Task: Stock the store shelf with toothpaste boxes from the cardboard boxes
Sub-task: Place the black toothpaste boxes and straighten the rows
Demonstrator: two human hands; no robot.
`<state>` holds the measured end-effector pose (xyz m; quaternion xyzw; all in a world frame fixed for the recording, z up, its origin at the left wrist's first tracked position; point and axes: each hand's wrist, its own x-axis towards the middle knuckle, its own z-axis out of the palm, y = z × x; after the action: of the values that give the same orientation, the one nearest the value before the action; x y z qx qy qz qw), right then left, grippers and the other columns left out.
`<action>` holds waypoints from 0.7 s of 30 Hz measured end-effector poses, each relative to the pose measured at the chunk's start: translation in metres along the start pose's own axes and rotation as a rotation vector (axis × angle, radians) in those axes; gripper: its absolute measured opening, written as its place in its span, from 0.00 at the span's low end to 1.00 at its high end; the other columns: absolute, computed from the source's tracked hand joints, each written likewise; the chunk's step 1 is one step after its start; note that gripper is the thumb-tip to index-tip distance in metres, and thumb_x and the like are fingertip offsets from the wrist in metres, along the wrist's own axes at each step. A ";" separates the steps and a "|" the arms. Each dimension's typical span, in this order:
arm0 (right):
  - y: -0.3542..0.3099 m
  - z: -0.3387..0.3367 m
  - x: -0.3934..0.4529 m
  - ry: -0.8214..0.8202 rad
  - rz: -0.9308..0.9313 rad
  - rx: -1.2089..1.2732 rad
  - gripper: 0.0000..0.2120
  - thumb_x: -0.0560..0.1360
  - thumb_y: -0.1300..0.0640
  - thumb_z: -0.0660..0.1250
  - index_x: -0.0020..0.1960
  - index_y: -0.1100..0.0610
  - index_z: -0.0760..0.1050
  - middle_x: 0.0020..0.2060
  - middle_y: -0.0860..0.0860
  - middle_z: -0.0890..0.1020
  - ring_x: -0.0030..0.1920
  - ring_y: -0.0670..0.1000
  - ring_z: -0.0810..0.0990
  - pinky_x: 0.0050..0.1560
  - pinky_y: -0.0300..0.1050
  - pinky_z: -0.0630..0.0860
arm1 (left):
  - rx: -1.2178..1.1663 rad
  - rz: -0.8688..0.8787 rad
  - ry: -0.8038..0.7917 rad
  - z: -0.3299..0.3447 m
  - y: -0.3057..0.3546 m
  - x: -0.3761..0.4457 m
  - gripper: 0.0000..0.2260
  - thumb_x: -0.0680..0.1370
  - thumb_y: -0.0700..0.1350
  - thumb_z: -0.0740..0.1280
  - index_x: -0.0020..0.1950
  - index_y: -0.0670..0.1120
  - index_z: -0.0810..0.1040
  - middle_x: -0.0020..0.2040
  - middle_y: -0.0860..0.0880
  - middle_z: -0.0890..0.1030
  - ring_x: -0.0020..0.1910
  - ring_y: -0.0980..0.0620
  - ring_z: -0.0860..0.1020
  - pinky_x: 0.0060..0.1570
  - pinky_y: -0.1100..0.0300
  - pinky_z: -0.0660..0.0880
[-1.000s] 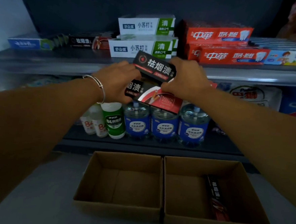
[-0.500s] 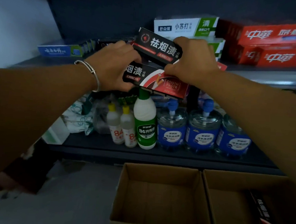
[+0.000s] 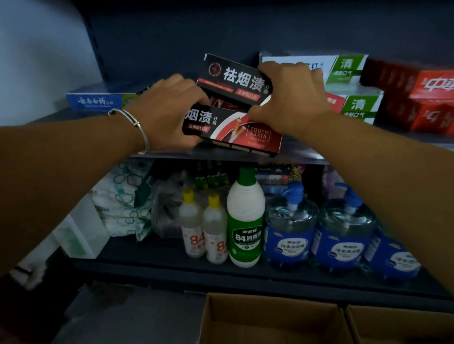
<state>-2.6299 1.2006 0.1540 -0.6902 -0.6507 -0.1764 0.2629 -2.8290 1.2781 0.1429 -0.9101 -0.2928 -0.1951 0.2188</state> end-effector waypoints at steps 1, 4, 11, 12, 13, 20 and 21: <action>0.001 0.001 0.004 -0.004 0.001 0.000 0.24 0.70 0.45 0.69 0.63 0.53 0.71 0.56 0.52 0.79 0.58 0.56 0.74 0.62 0.50 0.62 | -0.001 -0.005 0.004 0.001 -0.002 0.002 0.25 0.66 0.49 0.75 0.60 0.42 0.73 0.54 0.43 0.76 0.53 0.43 0.71 0.54 0.50 0.68; -0.002 0.005 0.018 -0.007 0.013 0.010 0.24 0.70 0.46 0.69 0.62 0.54 0.71 0.57 0.53 0.78 0.59 0.56 0.74 0.62 0.50 0.62 | -0.002 -0.020 0.003 0.001 -0.013 0.004 0.25 0.66 0.49 0.75 0.60 0.42 0.73 0.54 0.43 0.76 0.53 0.43 0.71 0.54 0.50 0.68; -0.035 0.030 0.062 -0.004 0.014 0.010 0.23 0.69 0.47 0.70 0.61 0.54 0.72 0.54 0.53 0.79 0.58 0.58 0.75 0.61 0.51 0.65 | -0.032 -0.044 0.002 0.014 -0.063 0.006 0.26 0.66 0.49 0.75 0.60 0.41 0.73 0.54 0.44 0.76 0.54 0.44 0.70 0.54 0.52 0.69; -0.041 0.031 0.069 -0.008 0.023 0.026 0.23 0.69 0.48 0.70 0.62 0.54 0.72 0.55 0.53 0.79 0.58 0.57 0.75 0.62 0.51 0.65 | -0.048 -0.044 0.004 0.015 -0.070 0.007 0.26 0.66 0.49 0.75 0.60 0.41 0.73 0.54 0.44 0.76 0.54 0.45 0.70 0.54 0.52 0.69; -0.046 0.031 0.075 -0.015 0.030 0.042 0.23 0.70 0.48 0.70 0.62 0.54 0.71 0.55 0.52 0.79 0.58 0.57 0.75 0.63 0.52 0.65 | -0.070 -0.047 0.011 0.015 -0.076 0.007 0.26 0.66 0.49 0.75 0.60 0.41 0.73 0.54 0.44 0.76 0.54 0.45 0.70 0.54 0.52 0.68; -0.062 0.030 0.108 -0.095 0.060 0.100 0.24 0.69 0.53 0.73 0.63 0.54 0.72 0.57 0.52 0.79 0.59 0.53 0.75 0.66 0.55 0.66 | -0.123 -0.080 0.017 0.025 -0.107 0.017 0.26 0.66 0.50 0.76 0.59 0.42 0.73 0.55 0.46 0.75 0.55 0.47 0.69 0.55 0.56 0.66; -0.061 0.031 0.111 -0.103 0.070 0.104 0.25 0.68 0.54 0.74 0.63 0.55 0.71 0.57 0.52 0.79 0.59 0.54 0.75 0.66 0.56 0.67 | -0.124 -0.084 0.014 0.028 -0.110 0.018 0.27 0.66 0.50 0.76 0.59 0.42 0.73 0.55 0.46 0.75 0.55 0.47 0.69 0.55 0.55 0.67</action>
<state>-2.6838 1.3093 0.2025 -0.7060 -0.6472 -0.0976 0.2706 -2.8771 1.3811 0.1595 -0.9074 -0.3167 -0.2283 0.1557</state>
